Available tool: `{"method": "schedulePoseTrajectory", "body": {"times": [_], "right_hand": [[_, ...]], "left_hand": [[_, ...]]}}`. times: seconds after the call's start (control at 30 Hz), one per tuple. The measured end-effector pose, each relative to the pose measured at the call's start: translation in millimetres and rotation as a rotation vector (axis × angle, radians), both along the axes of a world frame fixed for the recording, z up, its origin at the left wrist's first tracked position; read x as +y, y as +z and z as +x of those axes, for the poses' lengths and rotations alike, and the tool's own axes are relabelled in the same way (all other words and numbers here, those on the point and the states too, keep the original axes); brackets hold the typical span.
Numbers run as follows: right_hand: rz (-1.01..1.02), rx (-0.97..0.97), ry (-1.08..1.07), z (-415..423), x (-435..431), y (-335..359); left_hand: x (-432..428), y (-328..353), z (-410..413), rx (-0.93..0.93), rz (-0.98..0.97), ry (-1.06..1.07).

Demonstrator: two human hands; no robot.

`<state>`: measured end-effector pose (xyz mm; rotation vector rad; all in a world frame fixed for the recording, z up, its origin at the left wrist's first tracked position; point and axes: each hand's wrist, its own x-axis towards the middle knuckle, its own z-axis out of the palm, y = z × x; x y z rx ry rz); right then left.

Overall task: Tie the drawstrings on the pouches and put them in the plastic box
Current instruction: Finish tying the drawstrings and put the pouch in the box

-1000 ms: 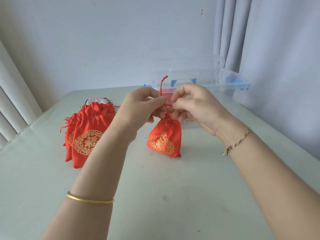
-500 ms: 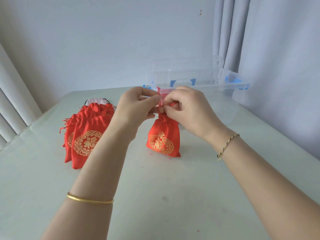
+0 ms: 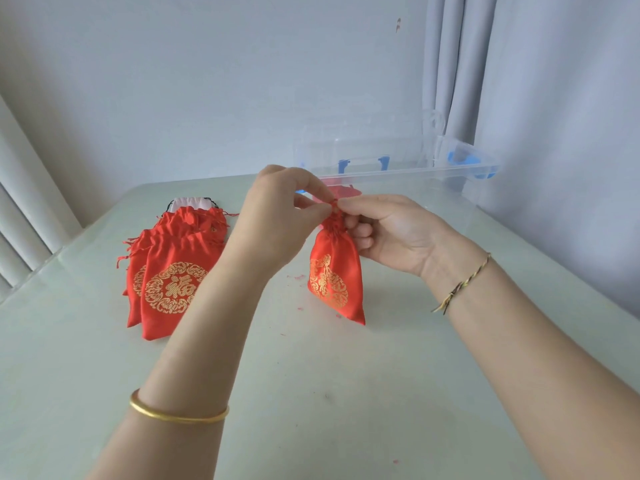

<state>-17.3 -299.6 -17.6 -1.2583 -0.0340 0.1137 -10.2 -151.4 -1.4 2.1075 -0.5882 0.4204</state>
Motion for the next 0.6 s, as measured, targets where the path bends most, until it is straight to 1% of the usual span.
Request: {"method": "schedulePoseTrajectory", "body": {"times": [0.1, 0.2, 0.3, 0.37, 0.43, 0.5, 0.6], "right_hand": [[-0.005, -0.008, 0.011, 0.3, -0.9, -0.2], [-0.027, -0.029, 0.01, 0.6, -0.8, -0.6], [-0.097, -0.083, -0.004, 0.5, -2.6, -0.4], [-0.196, -0.135, -0.05, -0.9, -5.1, 1.0], [-0.288, -0.177, -0.14, -0.7, -11.4, 2.0], [-0.337, -0.186, -0.21, 0.3, -19.3, 2.0], [-0.426, -0.189, -0.255, 1.3, -21.8, -2.6]], "left_hand": [[-0.6, -0.1, -0.8, -0.014, 0.03, 0.006], [-2.3, -1.9, -0.3, -0.07, 0.05, 0.037], [-3.2, -2.7, 0.4, -0.1, 0.081, 0.073], [-1.4, -2.3, 1.5, -0.085, 0.082, 0.09], [2.7, -1.4, 3.3, -0.047, 0.081, 0.112], [7.1, -1.1, 4.5, 0.011, 0.081, 0.106], [9.2, -2.5, 5.0, 0.069, 0.114, 0.068]]}}
